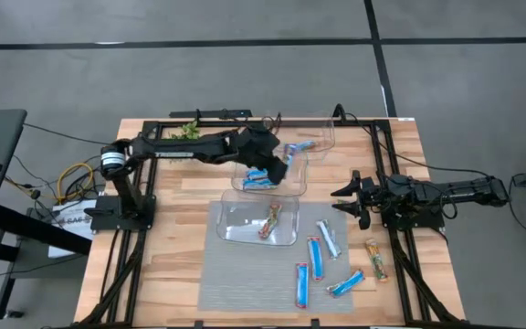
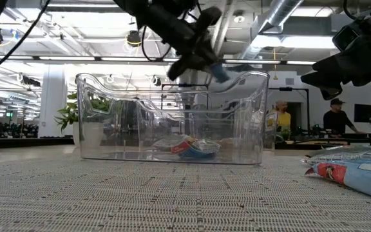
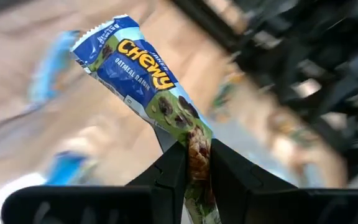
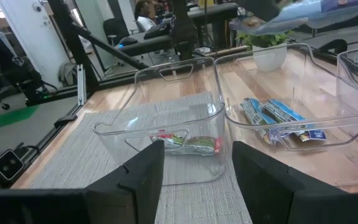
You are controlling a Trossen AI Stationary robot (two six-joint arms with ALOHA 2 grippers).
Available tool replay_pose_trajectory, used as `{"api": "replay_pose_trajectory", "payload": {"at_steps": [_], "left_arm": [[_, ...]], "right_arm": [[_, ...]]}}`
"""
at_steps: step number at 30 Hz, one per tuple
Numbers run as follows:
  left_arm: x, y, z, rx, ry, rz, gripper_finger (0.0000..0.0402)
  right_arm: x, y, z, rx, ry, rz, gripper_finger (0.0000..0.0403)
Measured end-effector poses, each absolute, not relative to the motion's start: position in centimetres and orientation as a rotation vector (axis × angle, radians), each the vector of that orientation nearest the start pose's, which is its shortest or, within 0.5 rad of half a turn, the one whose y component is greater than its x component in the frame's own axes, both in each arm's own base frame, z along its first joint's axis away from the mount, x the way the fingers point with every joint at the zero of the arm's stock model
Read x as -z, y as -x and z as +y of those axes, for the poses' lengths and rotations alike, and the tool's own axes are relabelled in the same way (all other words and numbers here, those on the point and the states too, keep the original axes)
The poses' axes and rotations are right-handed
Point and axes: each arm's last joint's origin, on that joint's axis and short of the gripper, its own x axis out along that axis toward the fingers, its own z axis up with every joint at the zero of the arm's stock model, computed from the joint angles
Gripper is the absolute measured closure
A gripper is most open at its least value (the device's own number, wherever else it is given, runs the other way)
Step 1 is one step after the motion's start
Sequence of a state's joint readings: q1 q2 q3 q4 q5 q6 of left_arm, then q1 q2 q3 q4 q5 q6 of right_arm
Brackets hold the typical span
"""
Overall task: Pick and place Granola Bars by type
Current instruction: Put the blue granola bar into the middle transparent bin, then put the yellow granola bar into the top transparent bin
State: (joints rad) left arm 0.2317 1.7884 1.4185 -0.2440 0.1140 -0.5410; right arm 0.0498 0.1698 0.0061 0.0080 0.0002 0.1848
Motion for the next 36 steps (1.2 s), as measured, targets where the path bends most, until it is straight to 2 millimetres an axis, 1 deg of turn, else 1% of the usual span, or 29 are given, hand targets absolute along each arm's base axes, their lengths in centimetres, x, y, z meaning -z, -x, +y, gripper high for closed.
{"api": "replay_pose_trajectory", "payload": {"at_steps": [2, 5, 9, 17, 20, 25, 28, 32, 36], "left_arm": [[-27.3, -38.9, 9.2, -0.318, 0.582, 0.614, 0.0342], [-26.8, -38.2, 9.3, -0.358, 0.53, 0.702, 0.0343], [-26.3, -37.6, 9.1, -0.359, 0.493, 0.782, 0.0343], [-26.2, -37.5, 9.1, -0.366, 0.494, 0.804, 0.0339], [-26.2, -37.5, 9.1, -0.363, 0.498, 0.804, 0.0321], [-26.2, -37.4, 9.1, -0.377, 0.491, 0.802, 0.0272], [-26.2, -37.5, 9.1, -0.377, 0.491, 0.799, 0.0249], [-26.2, -37.5, 9.1, -0.367, 0.499, 0.796, 0.0234], [-26.4, -37.7, 9.0, -0.336, 0.58, 0.767, 0.0233]], "right_arm": [[-15.2, -10.7, 0.5, -0.035, -0.181, 0.159, 0.0219], [-15.2, -10.7, 0.5, -0.035, -0.181, 0.16, 0.0219], [-15.2, -10.7, 0.5, -0.035, -0.181, 0.159, 0.0219], [-15.2, -10.7, 0.5, -0.035, -0.181, 0.16, 0.0219], [-15.2, -10.7, 0.5, -0.035, -0.181, 0.16, 0.0219], [-15.2, -10.7, 0.5, -0.035, -0.181, 0.159, 0.0219], [-15.2, -10.7, 0.5, -0.035, -0.181, 0.16, 0.0219], [-15.2, -10.7, 0.5, -0.035, -0.181, 0.16, 0.0219], [-15.2, -10.7, 0.5, -0.035, -0.181, 0.16, 0.0219]]}}
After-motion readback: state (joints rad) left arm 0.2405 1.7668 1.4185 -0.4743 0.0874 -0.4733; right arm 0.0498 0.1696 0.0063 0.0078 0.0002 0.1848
